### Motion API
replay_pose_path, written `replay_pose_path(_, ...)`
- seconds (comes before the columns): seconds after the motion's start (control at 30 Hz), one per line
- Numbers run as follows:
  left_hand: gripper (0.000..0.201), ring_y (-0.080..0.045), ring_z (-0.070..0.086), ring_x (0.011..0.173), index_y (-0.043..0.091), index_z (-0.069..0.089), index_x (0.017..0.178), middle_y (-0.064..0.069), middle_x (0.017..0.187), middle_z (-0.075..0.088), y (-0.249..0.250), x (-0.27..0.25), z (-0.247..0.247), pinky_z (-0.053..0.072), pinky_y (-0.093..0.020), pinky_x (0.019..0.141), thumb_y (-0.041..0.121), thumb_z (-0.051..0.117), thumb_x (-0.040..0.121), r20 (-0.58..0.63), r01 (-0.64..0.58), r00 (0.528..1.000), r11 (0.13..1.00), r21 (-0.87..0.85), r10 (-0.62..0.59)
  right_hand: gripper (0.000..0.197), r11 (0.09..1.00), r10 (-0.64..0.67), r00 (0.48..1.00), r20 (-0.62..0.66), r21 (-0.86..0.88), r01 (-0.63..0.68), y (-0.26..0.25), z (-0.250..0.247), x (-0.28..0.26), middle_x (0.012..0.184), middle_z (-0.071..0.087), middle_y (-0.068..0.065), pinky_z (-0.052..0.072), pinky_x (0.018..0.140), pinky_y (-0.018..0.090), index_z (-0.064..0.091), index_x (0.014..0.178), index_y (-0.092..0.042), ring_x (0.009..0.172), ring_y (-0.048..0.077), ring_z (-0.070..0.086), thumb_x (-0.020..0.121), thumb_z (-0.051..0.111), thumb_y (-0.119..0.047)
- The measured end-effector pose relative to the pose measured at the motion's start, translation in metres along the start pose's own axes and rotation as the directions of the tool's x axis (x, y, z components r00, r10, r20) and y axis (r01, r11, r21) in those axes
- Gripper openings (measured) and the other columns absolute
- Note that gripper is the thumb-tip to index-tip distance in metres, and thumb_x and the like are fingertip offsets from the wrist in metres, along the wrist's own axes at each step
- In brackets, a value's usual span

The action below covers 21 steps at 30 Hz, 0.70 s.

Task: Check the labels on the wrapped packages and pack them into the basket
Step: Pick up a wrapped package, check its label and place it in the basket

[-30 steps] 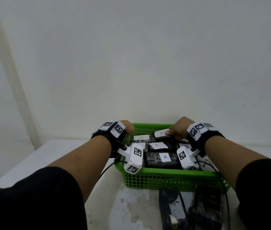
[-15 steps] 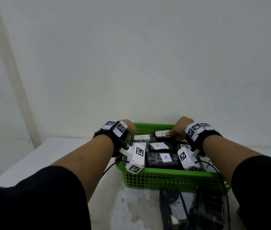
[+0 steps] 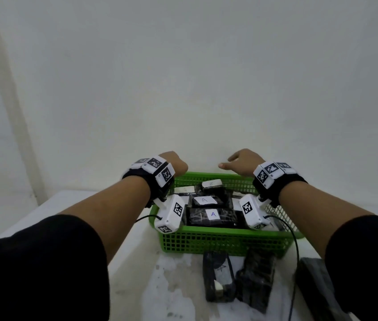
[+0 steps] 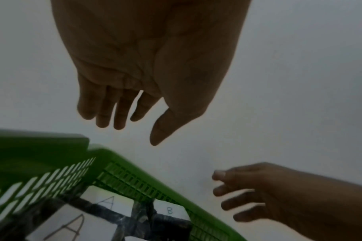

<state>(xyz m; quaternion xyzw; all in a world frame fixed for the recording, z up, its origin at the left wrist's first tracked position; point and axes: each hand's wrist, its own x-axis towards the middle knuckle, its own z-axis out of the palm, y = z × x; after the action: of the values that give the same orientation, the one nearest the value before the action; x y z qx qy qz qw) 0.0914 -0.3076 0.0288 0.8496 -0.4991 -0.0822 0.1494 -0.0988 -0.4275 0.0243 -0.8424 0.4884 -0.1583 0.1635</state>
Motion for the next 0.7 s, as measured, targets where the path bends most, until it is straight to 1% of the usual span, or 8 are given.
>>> replay_pose_path(0.1, 0.03, -0.021, 0.043, 0.078, 0.017, 0.04, 0.07, 0.002, 0.076, 0.042, 0.013, -0.018, -0.005, 0.035, -0.028, 0.065, 0.023, 0.054, 0.095, -0.03, -0.075, 0.997, 0.997, 0.006, 0.075, 0.073, 0.997, -0.059, 0.998, 0.028, -0.041, 0.06, -0.012, -0.024, -0.036, 0.152, 0.056, 0.006, 0.042, 0.112, 0.038, 0.053, 0.149, -0.015, 0.137, 0.026, 0.054, 0.093, 0.068, -0.059)
replay_pose_path(0.17, 0.021, -0.021, 0.054, 0.094, 0.009, 0.06, 0.108, -0.005, 0.109, 0.06, 0.023, -0.038, -0.008, 0.043, -0.03, 0.079, 0.026, 0.055, 0.097, 0.0, -0.146, 0.989, 0.989, 0.02, 0.146, 0.077, 0.994, -0.097, 0.994, 0.04, -0.053, 0.099, -0.018, -0.036, -0.062, 0.153, 0.054, 0.006, 0.04, 0.113, 0.038, 0.046, 0.153, -0.019, 0.139, 0.025, 0.052, 0.092, 0.069, -0.059)
replay_pose_path(0.2, 0.04, -0.024, 0.057, 0.112, 0.006, 0.054, 0.132, -0.009, 0.132, 0.058, 0.027, -0.047, -0.008, 0.045, -0.033, 0.091, 0.027, 0.055, 0.097, -0.005, -0.172, 0.985, 0.985, 0.027, 0.172, 0.077, 0.991, -0.118, 0.992, 0.036, -0.058, 0.12, -0.02, -0.041, -0.076, 0.153, 0.053, 0.006, 0.039, 0.112, 0.037, 0.044, 0.155, -0.019, 0.139, 0.025, 0.052, 0.093, 0.069, -0.057)
replay_pose_path(0.27, 0.058, -0.027, 0.048, 0.135, 0.005, 0.039, 0.149, -0.011, 0.151, 0.046, 0.032, -0.068, -0.007, 0.041, -0.035, 0.108, 0.028, 0.054, 0.097, -0.029, -0.212, 0.977, 0.977, 0.033, 0.213, 0.076, 0.985, -0.157, 0.987, 0.035, -0.072, 0.159, -0.022, -0.047, -0.106, 0.155, 0.051, 0.005, 0.039, 0.109, 0.034, 0.04, 0.157, -0.02, 0.14, 0.024, 0.05, 0.094, 0.07, -0.05)
replay_pose_path(0.4, 0.062, -0.026, 0.046, 0.137, 0.008, 0.039, 0.151, -0.01, 0.152, 0.046, 0.046, -0.119, 0.003, 0.04, -0.034, 0.11, 0.031, 0.057, 0.097, -0.012, -0.292, 0.956, 0.956, 0.04, 0.293, 0.074, 0.968, -0.216, 0.974, 0.073, -0.118, 0.224, -0.013, -0.04, -0.16, 0.16, 0.045, 0.006, 0.039, 0.11, 0.034, 0.037, 0.159, -0.02, 0.143, 0.024, 0.047, 0.094, 0.071, -0.028)
replay_pose_path(0.5, 0.039, -0.026, 0.062, 0.104, 0.008, 0.06, 0.127, -0.01, 0.117, 0.065, 0.053, -0.16, 0.015, 0.051, -0.033, 0.084, 0.028, 0.062, 0.093, -0.018, -0.353, 0.936, 0.936, -0.008, 0.353, 0.07, 0.964, -0.223, 0.968, 0.114, -0.122, 0.237, 0.001, -0.025, -0.19, 0.156, 0.05, 0.006, 0.047, 0.107, 0.035, 0.042, 0.156, -0.02, 0.135, 0.026, 0.055, 0.091, 0.07, -0.02)
replay_pose_path(0.63, 0.052, -0.026, 0.059, 0.123, 0.011, 0.055, 0.139, -0.008, 0.136, 0.061, 0.06, -0.199, 0.039, 0.05, -0.04, 0.103, 0.029, 0.065, 0.091, 0.054, -0.41, 0.91, 0.911, -0.046, 0.412, 0.073, 0.962, -0.184, 0.96, 0.211, -0.16, 0.22, 0.022, -0.014, -0.22, 0.152, 0.054, 0.005, 0.047, 0.112, 0.039, 0.047, 0.153, -0.02, 0.137, 0.025, 0.054, 0.085, 0.071, -0.01)
replay_pose_path(0.7, 0.054, -0.024, 0.061, 0.118, 0.013, 0.056, 0.138, -0.007, 0.131, 0.064, 0.064, -0.213, 0.052, 0.052, -0.038, 0.1, 0.034, 0.068, 0.089, 0.085, -0.423, 0.902, 0.906, -0.025, 0.423, 0.068, 0.95, -0.18, 0.957, 0.228, -0.21, 0.229, 0.031, -0.01, -0.231, 0.141, 0.062, 0.005, 0.051, 0.106, 0.038, 0.055, 0.147, -0.021, 0.129, 0.027, 0.06, 0.083, 0.072, -0.009)
